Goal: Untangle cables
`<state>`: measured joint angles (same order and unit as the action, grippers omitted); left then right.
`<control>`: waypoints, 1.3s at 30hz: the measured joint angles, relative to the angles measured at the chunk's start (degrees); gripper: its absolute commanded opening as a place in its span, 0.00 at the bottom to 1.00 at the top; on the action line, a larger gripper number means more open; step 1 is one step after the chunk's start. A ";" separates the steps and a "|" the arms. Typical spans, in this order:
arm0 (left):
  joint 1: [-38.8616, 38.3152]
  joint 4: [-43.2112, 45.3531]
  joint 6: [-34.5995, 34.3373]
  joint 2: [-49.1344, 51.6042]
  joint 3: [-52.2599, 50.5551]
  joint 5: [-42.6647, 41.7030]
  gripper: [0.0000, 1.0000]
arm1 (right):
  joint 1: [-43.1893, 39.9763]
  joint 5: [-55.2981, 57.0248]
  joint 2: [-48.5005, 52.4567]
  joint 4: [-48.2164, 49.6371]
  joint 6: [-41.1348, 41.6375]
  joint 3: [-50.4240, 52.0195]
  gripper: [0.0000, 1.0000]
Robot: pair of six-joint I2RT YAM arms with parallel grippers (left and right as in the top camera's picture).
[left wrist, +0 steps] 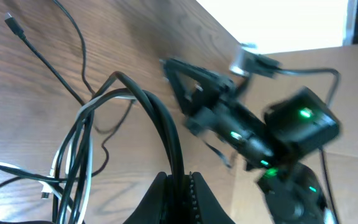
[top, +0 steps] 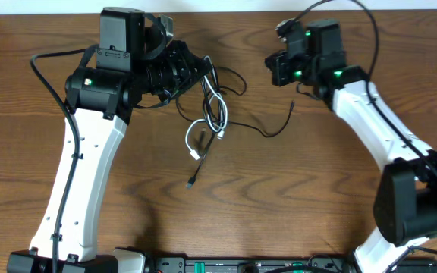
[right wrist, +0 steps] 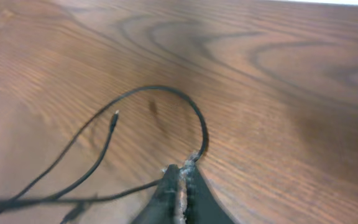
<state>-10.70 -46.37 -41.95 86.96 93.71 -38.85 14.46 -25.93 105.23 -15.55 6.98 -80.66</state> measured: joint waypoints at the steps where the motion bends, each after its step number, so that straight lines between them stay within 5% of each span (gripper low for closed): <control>1: -0.02 0.00 0.44 0.00 0.00 0.50 0.08 | -0.68 -1.99 -0.55 -0.44 0.39 0.00 0.32; 4: -0.02 -0.31 3.15 0.00 0.00 1.44 0.08 | -1.14 -6.97 -1.60 -3.06 0.68 -0.02 0.56; 10: -1.25 -3.32 10.32 0.00 0.00 2.16 0.08 | 1.68 -11.50 -1.77 -10.08 -4.46 0.00 0.78; 22: -3.08 -4.44 13.73 0.00 0.00 1.01 0.08 | 7.63 -13.29 -1.73 -14.43 -22.60 0.00 0.76; 31: -3.15 -4.94 12.22 0.00 0.00 -3.30 0.08 | 7.82 -12.92 3.19 -4.02 -27.10 0.00 0.74; 39: -6.62 -7.65 10.21 0.00 -0.02 -4.79 0.07 | 9.44 -12.72 6.95 3.52 -25.59 0.04 0.51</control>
<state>-17.32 -54.02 -31.75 86.96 93.69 -43.64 23.90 -38.65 112.18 -12.03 -18.61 -80.62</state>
